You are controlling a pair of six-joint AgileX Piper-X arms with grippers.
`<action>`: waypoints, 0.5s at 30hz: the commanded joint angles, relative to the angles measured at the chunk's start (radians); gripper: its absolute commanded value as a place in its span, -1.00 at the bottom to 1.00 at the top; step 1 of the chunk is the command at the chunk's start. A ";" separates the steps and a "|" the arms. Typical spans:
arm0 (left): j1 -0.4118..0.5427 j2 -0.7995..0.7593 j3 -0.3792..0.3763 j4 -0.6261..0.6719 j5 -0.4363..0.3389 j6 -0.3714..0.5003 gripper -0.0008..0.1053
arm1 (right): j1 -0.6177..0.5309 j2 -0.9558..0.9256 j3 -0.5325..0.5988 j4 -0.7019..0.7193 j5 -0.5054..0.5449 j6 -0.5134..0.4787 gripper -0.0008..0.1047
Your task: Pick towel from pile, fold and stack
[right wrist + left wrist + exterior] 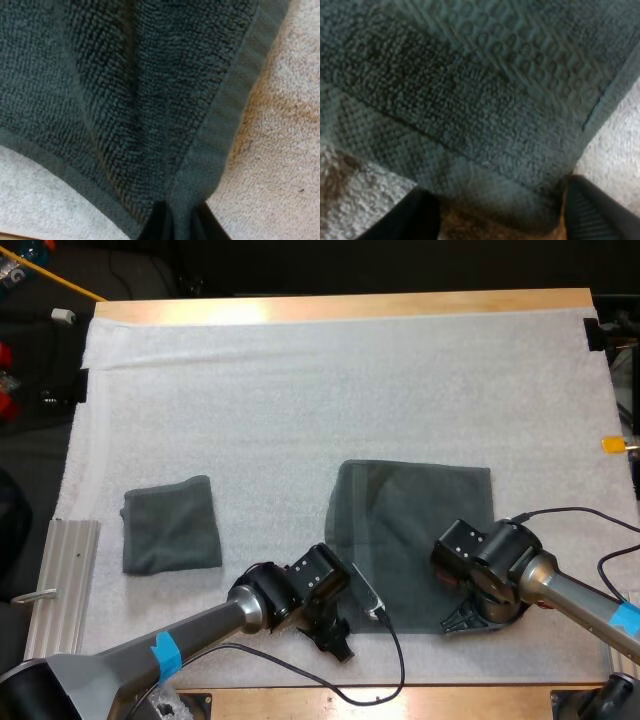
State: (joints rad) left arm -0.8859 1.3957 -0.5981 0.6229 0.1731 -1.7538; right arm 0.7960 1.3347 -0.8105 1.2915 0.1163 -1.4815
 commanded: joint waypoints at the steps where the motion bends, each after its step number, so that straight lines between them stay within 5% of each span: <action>1: -0.006 0.022 0.006 -0.005 0.002 -0.010 -0.13 | 0.002 -0.009 0.000 -0.001 -0.009 0.005 -0.99; 9: -0.006 0.022 0.002 0.027 0.002 -0.010 -0.97 | 0.002 -0.009 0.000 -0.032 -0.007 0.022 -0.99; 15: -0.006 -0.003 -0.070 0.142 -0.049 -0.007 -0.98 | 0.002 -0.020 0.000 -0.082 -0.007 0.050 -0.99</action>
State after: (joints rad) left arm -0.8859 1.4023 -0.6616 0.7336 0.1423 -1.7538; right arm 0.7960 1.3299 -0.8105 1.2164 0.1163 -1.4377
